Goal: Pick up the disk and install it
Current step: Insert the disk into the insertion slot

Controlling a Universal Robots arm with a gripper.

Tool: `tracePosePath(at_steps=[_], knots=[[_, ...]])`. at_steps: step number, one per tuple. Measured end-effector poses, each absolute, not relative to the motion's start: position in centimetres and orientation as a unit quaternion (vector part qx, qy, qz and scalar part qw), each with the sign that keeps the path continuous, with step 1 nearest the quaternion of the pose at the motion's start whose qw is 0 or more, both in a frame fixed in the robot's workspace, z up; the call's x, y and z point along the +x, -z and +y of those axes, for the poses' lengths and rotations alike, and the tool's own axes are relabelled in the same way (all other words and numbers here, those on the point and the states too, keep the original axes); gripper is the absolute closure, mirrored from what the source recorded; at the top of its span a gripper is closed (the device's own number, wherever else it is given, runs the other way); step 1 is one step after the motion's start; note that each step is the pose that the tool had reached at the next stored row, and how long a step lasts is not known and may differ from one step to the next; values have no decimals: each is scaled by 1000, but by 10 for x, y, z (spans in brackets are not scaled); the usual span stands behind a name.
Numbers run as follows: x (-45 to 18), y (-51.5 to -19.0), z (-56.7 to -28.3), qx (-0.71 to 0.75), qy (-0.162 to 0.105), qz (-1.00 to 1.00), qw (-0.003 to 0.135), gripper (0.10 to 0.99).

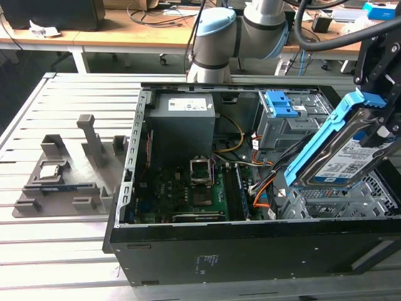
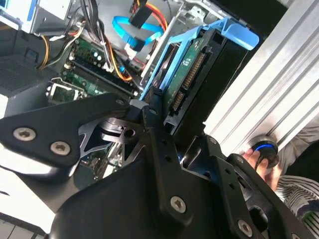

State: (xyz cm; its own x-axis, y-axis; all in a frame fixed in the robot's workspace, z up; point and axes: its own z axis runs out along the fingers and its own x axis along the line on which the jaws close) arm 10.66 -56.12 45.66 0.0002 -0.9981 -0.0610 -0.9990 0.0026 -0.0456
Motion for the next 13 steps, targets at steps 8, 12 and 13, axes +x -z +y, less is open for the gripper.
tracePosePath(at_steps=[8,12,13], knots=[[106,-456,-561,-706,8,706,51,722],[105,-454,-561,-705,36,704,79,722],[105,-454,-561,-705,40,703,83,722]])
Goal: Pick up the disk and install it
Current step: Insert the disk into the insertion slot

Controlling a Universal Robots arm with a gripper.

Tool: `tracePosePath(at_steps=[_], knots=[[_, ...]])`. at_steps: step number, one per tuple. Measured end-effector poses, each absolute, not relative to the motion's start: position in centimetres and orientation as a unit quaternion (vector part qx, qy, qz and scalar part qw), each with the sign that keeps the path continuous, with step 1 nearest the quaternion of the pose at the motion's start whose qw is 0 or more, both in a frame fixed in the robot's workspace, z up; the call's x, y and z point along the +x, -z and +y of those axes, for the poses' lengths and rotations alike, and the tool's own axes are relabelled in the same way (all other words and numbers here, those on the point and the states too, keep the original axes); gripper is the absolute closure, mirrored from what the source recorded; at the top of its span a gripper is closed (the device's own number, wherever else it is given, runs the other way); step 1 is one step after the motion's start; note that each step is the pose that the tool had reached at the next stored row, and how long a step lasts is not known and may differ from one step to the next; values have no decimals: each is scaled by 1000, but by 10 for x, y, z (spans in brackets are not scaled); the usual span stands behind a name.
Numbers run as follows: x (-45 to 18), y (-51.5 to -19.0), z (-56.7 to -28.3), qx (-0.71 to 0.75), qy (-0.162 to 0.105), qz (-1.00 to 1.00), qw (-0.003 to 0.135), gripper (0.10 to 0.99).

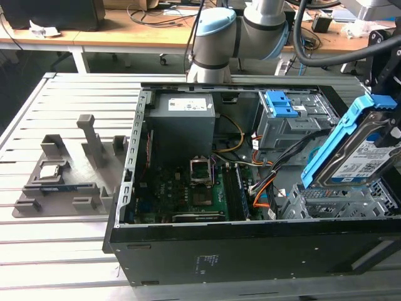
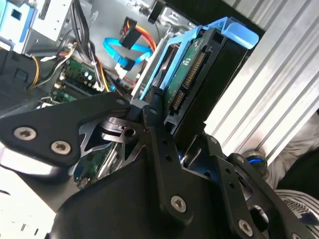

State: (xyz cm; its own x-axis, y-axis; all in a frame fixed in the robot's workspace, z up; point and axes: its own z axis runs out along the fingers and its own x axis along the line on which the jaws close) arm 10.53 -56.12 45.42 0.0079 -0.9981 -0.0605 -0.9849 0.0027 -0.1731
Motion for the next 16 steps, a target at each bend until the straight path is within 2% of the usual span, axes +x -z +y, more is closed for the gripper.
tracePosePath(at_steps=[6,16], knots=[[104,-453,-561,-704,53,702,96,722],[104,-437,-561,-705,56,701,92,722]])
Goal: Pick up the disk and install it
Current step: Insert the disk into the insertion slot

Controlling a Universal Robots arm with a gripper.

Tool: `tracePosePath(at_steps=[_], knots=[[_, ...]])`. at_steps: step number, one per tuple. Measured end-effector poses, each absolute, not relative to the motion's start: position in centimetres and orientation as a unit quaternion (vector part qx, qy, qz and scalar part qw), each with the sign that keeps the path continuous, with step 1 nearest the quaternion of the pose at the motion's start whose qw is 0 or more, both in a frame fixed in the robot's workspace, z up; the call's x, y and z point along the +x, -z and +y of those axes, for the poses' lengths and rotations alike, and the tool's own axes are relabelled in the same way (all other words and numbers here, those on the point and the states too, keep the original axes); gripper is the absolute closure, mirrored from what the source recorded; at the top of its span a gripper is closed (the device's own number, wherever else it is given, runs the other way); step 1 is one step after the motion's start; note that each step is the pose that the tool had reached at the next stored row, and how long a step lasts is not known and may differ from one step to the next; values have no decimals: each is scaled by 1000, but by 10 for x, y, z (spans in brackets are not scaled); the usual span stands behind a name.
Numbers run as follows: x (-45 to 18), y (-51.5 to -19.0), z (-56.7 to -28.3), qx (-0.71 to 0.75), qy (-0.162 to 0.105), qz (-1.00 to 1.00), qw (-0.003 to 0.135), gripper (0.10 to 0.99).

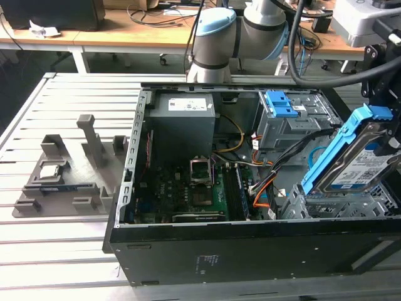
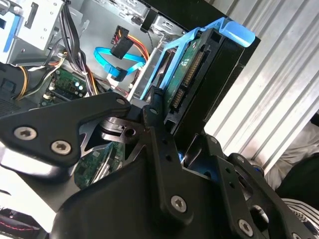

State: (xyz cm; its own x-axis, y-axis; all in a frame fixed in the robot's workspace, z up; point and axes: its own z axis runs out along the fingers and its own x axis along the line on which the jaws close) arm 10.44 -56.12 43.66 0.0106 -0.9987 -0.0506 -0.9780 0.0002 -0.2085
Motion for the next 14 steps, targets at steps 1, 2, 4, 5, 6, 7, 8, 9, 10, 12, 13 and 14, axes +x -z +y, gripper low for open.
tracePosePath(at_steps=[1,2,4,5,6,7,8,9,10,12,13,14], knots=[[104,-434,-561,-705,57,701,91,722],[104,-433,-561,-705,58,701,90,722],[104,-431,-561,-705,60,701,88,722],[104,-431,-561,-705,60,701,88,722],[104,-431,-561,-705,60,701,88,722],[104,-431,-561,-705,60,701,88,722],[104,-430,-561,-705,60,701,88,722],[104,-431,-561,-705,61,701,88,722],[104,-431,-560,-706,61,701,87,722],[104,-431,-556,-706,62,701,86,722],[104,-431,-554,-706,62,701,86,722],[104,-432,-553,-706,63,701,86,722]])
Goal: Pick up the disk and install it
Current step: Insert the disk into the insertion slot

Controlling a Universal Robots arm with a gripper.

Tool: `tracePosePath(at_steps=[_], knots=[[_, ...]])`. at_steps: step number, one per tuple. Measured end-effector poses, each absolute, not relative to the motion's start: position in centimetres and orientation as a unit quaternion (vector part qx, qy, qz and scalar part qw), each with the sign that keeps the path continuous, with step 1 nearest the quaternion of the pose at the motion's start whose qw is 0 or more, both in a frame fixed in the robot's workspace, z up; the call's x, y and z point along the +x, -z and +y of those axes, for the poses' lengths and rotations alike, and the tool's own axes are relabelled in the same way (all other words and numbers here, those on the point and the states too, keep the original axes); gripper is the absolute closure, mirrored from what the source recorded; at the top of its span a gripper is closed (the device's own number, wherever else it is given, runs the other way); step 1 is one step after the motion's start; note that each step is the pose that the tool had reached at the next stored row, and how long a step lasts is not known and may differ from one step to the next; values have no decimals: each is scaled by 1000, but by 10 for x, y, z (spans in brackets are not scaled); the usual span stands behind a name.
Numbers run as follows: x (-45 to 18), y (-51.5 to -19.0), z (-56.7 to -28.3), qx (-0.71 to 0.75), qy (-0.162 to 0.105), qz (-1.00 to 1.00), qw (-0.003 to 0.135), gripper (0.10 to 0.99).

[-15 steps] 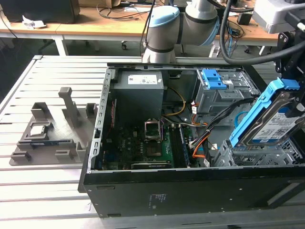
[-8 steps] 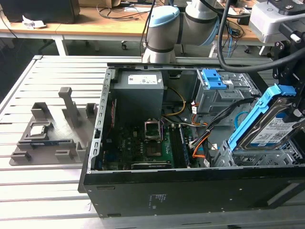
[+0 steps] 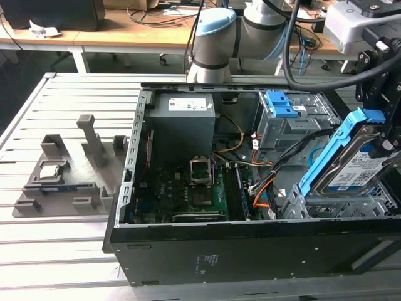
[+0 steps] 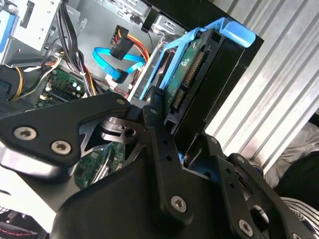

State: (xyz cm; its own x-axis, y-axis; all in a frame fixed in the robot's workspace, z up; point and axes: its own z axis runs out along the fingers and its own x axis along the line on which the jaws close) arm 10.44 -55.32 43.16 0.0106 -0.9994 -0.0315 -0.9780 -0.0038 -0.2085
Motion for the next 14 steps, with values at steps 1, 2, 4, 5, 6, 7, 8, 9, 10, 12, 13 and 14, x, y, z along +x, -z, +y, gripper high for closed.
tracePosePath(at_steps=[1,2,4,5,6,7,8,9,10,12,13,14], knots=[[104,-432,-553,-706,63,701,86,722],[104,-431,-553,-706,63,701,86,722],[104,-428,-553,-706,62,701,85,722],[104,-426,-553,-706,62,701,85,722],[104,-423,-553,-706,62,701,85,722],[104,-419,-553,-706,61,701,84,722],[104,-416,-553,-706,61,701,84,722],[104,-415,-553,-706,62,701,83,722],[104,-413,-553,-706,63,701,82,722],[104,-410,-553,-706,65,700,80,722],[104,-408,-553,-706,65,700,80,722],[104,-407,-553,-706,66,700,79,722]])
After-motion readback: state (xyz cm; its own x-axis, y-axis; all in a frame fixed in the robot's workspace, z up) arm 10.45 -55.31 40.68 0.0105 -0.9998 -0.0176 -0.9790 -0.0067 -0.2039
